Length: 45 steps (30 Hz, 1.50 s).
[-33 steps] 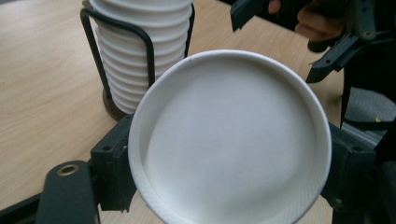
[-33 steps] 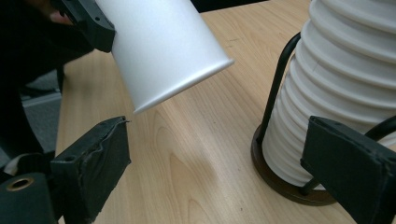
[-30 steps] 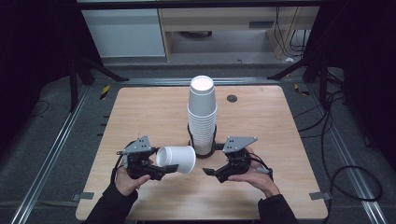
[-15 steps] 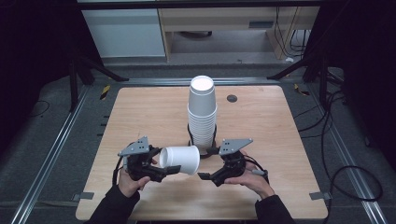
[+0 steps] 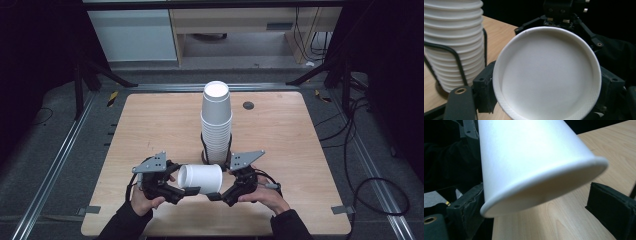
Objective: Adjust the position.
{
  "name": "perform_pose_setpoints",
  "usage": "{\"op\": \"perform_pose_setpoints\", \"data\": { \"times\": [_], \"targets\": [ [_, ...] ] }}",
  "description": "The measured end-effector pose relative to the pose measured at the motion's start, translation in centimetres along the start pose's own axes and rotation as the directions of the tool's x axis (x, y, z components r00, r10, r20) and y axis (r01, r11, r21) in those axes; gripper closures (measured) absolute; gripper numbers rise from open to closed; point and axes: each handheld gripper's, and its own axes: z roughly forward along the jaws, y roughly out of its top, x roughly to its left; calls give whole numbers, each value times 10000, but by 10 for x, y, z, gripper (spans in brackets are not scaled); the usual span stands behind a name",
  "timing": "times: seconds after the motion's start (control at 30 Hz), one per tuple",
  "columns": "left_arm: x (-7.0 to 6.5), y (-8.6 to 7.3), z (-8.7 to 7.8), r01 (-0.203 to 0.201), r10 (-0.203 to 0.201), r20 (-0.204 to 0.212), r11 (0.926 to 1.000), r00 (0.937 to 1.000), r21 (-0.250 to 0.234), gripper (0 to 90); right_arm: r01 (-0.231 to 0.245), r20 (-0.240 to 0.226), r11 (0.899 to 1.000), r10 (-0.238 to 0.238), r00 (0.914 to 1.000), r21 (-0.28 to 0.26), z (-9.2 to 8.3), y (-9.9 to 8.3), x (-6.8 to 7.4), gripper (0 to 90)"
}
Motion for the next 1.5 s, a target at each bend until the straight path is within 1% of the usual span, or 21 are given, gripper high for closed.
{"op": "perform_pose_setpoints", "data": {
  "times": [0.27,0.37,0.57,0.73,0.9,1.0,1.03,1.07,1.1,1.13,1.17,1.23,1.27,1.3,1.33,1.37,1.4,1.47,1.5],
  "targets": [
    [-3,-1,6,-84,76,335,9997,9994,213,211,94,-453,9999,-91,9989,58,5,-1,3,51],
    [-3,-1,7,-95,84,359,9994,9993,329,211,116,-499,9999,-110,9987,119,7,-2,4,59],
    [-1,-1,6,120,-136,509,9995,9986,307,206,164,-566,9998,-159,9983,92,5,-2,3,76],
    [-1,0,6,132,-145,473,9995,9988,279,193,92,-675,9999,-87,9977,80,4,-3,2,79],
    [0,4,-2,55,-59,248,9998,9997,171,176,162,-593,9998,-156,9981,95,-1,-2,1,81],
    [1,5,-6,44,-47,180,9998,9998,176,169,232,-349,9996,-226,9991,149,-6,-1,0,80],
    [2,6,-10,4,-5,26,9997,10000,233,169,280,-234,9995,-275,9993,176,-8,-1,0,80],
    [3,6,-11,32,-33,34,9994,10000,358,165,287,-144,9994,-284,9995,192,-10,-1,-1,79],
    [4,6,-11,1,3,-79,9989,10000,478,155,319,-8,9993,-319,9995,214,-13,0,-2,79],
    [4,6,-11,1,3,-79,9989,10000,478,153,319,-8,9993,-319,9995,214,-13,0,-2,79],
    [6,5,-12,-43,56,-211,9981,9998,613,153,337,109,9991,-340,9994,251,-16,0,-3,79],
    [10,3,-12,20,7,-296,9960,9996,889,146,427,418,9983,-444,9981,404,-21,1,-4,78],
    [13,0,-11,84,-46,-330,9934,9994,1142,148,552,763,9963,-601,9953,653,-24,1,-5,78],
    [14,-1,-10,114,-61,-412,9915,9991,1297,145,637,929,9946,-714,9931,825,-26,1,-6,78],
    [14,-1,-10,114,-61,-412,9915,9991,1297,146,637,929,9946,-714,9931,825,-26,1,-6,78],
    [16,-4,-6,97,-10,-498,9846,9988,1746,145,709,1129,9920,-827,9902,1049,-28,1,-7,78],
    [16,-4,-6,97,-10,-498,9846,9988,1746,143,709,1129,9920,-827,9902,1049,-28,1,-7,78],
    [17,-7,-1,31,96,-568,9756,9983,2197,141,769,1280,9881,-941,9873,1332,-28,0,-8,78],
    [18,-9,4,-9,145,-505,9657,9986,2597,136,852,1370,9812,-1097,9845,1735,-26,-2,-8,78]
  ]
}}
